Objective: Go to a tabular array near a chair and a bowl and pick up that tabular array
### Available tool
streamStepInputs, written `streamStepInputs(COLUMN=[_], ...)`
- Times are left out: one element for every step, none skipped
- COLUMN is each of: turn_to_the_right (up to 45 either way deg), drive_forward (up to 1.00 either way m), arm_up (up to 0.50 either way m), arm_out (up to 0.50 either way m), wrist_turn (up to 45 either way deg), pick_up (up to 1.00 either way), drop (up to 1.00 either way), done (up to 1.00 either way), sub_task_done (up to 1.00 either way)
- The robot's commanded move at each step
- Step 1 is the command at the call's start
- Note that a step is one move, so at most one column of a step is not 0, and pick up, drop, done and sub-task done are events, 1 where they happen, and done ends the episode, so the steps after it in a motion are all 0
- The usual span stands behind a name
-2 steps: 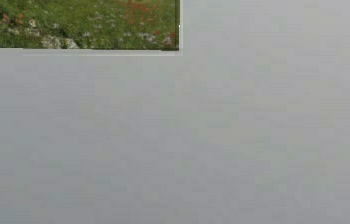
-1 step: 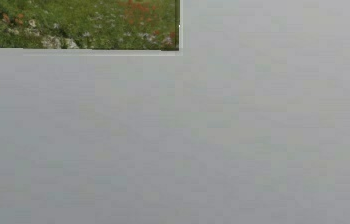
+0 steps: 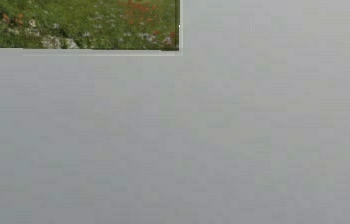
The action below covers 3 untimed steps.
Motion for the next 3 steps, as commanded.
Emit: streamStepInputs(turn_to_the_right=[0.0, 0.0, 0.0], drive_forward=[0.0, 0.0, 0.0], arm_up=[0.0, 0.0, -0.3], arm_out=[0.0, 0.0, 0.0], wrist_turn=[45.0, 39.0, 0.0], pick_up=[0.0, 0.0, 0.0], drop=[0.0, 0.0, 0.0], done=[0.0, 0.0, 0.0], sub_task_done=[0.0, 0.0, 0.0])
